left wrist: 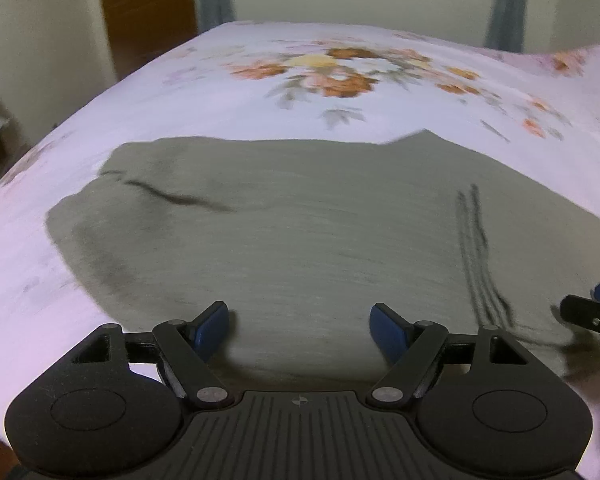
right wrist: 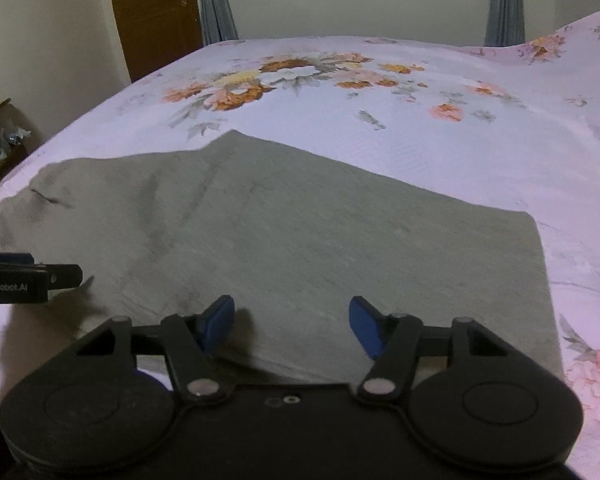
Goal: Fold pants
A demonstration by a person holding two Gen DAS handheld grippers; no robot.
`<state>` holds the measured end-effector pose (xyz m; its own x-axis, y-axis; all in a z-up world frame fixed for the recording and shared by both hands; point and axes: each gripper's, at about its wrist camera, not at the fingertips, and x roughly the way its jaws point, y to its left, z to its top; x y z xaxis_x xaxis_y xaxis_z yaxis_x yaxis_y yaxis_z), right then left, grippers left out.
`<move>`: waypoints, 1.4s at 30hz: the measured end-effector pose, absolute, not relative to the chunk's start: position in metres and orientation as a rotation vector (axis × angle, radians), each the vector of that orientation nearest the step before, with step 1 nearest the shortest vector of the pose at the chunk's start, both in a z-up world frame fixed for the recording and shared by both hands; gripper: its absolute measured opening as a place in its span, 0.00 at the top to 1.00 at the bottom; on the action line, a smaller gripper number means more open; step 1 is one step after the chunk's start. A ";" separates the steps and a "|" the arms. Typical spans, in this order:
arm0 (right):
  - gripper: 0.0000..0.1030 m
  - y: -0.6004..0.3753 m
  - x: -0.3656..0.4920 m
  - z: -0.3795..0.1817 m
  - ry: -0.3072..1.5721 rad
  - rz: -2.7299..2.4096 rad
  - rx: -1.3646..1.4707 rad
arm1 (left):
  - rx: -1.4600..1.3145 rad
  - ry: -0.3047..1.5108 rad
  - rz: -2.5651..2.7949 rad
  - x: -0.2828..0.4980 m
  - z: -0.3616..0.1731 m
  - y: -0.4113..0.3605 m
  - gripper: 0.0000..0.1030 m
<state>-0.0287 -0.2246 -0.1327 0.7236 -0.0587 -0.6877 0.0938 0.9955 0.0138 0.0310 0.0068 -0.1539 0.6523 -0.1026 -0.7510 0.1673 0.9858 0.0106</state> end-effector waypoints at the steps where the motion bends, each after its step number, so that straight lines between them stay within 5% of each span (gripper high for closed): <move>1: 0.38 -0.221 -0.026 -0.130 0.750 -0.077 0.047 | 0.076 0.845 -0.141 0.032 -0.153 0.012 0.24; 37: 0.38 -0.134 0.020 -0.142 0.805 0.037 -0.074 | -0.188 0.896 0.000 0.051 -0.168 0.118 0.24; 42: 0.25 -0.121 0.022 -0.156 0.817 0.043 -0.154 | -0.330 0.935 -0.020 0.060 -0.183 0.140 0.24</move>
